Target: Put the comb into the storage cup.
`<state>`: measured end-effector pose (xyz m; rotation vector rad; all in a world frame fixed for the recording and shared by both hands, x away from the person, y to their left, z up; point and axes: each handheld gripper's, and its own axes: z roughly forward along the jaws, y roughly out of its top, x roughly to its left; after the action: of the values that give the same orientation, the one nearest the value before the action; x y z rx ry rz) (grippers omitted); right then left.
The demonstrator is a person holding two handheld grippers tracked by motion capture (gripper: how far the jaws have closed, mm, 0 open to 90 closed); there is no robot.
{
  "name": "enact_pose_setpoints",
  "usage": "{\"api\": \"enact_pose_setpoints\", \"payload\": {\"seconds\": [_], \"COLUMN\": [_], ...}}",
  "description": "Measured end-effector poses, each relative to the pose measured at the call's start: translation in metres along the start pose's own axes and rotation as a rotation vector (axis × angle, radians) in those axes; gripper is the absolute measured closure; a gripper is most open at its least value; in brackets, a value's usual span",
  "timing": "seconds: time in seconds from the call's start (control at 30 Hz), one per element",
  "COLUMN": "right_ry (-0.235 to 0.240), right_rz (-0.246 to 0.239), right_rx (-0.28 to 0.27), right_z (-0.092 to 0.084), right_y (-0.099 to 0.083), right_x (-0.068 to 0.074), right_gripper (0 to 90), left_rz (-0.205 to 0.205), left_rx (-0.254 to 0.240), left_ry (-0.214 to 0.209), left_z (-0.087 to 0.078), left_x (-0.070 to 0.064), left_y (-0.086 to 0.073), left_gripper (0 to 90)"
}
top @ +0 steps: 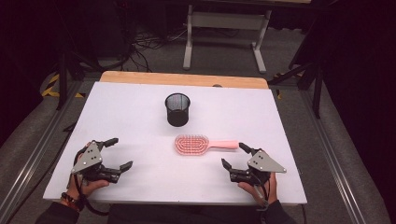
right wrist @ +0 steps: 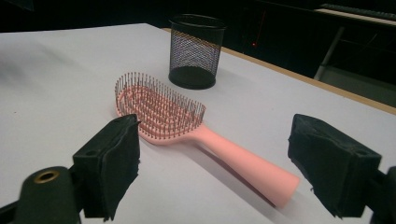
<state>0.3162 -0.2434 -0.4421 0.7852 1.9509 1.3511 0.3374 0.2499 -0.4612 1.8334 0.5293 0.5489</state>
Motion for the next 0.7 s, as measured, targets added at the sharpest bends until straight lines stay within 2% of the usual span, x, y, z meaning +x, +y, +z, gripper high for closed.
{"api": "enact_pose_setpoints", "payload": {"seconds": [0.13,0.23,0.27,0.4,0.43,0.5,0.53,0.57,0.6,0.63,0.67,0.7], "right_ry": [0.009,-0.006,-0.008,0.046,0.046,0.093,0.185,0.182,0.182,0.169,0.176,0.190], "right_rz": [0.004,0.008,0.003,-0.005,-0.005,-0.027,-0.066,-0.094,-0.094,-0.120,-0.123,-0.149], "right_rx": [-0.011,-0.018,-0.020,0.038,0.038,0.116,0.220,0.249,0.249,0.278,0.303,0.352], "right_z": [0.003,-0.001,-0.002,0.000,0.000,0.004,0.009,0.011,0.011,0.014,0.018,0.025], "right_y": [0.002,0.006,0.008,0.019,0.019,0.028,0.036,0.038,0.038,0.042,0.045,0.053], "right_x": [-0.002,-0.006,-0.008,-0.017,-0.017,-0.022,-0.025,-0.026,-0.026,-0.027,-0.029,-0.032], "right_gripper": [16.2,17.3,17.2,13.6,13.6,13.3,17.5,17.1,17.1,14.0,13.0,13.0], "left_rz": [-0.002,-0.001,0.001,0.005,0.004,0.006,-0.003,-0.001,-0.001,0.004,0.008,0.007], "left_rx": [0.008,0.015,0.031,0.049,0.046,0.045,0.042,0.047,0.047,0.052,0.058,0.056], "left_ry": [0.002,-0.003,-0.010,-0.015,-0.015,-0.014,-0.013,-0.014,-0.014,-0.012,-0.009,-0.007], "left_z": [-0.001,0.000,0.001,0.001,0.001,0.001,0.002,0.002,0.002,0.003,0.003,0.002], "left_x": [0.001,0.000,0.000,-0.001,-0.001,0.000,0.001,0.001,0.001,0.001,0.001,0.001], "left_y": [-0.001,-0.002,-0.003,-0.005,-0.006,-0.005,-0.006,-0.006,-0.006,-0.007,-0.007,-0.007], "left_gripper": [6.7,6.9,7.3,7.0,7.0,6.6,6.4,6.1,6.0,6.0,6.0,6.0]}}
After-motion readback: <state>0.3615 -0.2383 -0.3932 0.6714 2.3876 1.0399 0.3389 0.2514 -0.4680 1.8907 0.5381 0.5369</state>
